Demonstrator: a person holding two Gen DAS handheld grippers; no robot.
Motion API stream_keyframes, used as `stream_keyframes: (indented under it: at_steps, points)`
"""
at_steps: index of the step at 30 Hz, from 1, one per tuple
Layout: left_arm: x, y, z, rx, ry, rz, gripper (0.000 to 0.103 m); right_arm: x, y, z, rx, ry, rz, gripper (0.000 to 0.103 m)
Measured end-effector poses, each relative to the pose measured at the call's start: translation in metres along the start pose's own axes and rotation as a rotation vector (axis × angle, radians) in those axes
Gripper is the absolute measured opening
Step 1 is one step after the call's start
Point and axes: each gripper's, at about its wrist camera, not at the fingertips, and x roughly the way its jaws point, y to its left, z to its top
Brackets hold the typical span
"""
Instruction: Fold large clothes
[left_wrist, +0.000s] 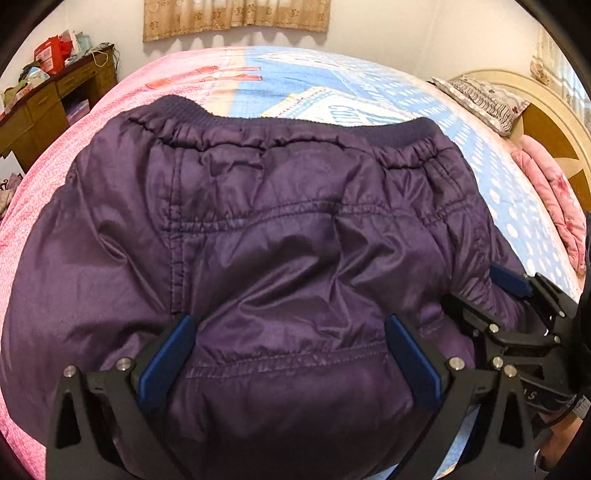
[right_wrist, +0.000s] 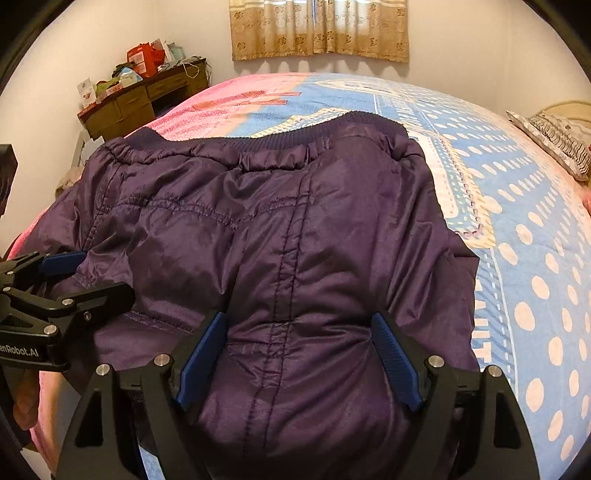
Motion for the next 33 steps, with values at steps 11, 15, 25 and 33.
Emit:
stream_keyframes:
  at_steps: [11, 15, 25, 33]
  points:
    - [0.001, 0.0, 0.002, 0.002, -0.005, 0.003, 0.103, 0.002, 0.005, 0.001, -0.013, -0.003, -0.013, 0.082]
    - [0.002, 0.001, 0.002, 0.004, -0.006, 0.004, 0.103, 0.002, 0.005, 0.001, -0.014, -0.003, -0.015, 0.082]
    - [0.002, 0.001, 0.003, 0.009, -0.004, 0.005, 0.103, 0.003, 0.006, 0.0, -0.014, 0.002, -0.019, 0.082]
    - [-0.015, 0.004, 0.004, 0.021, -0.013, -0.021, 0.103, 0.005, 0.003, 0.006, -0.013, 0.03, -0.016, 0.083]
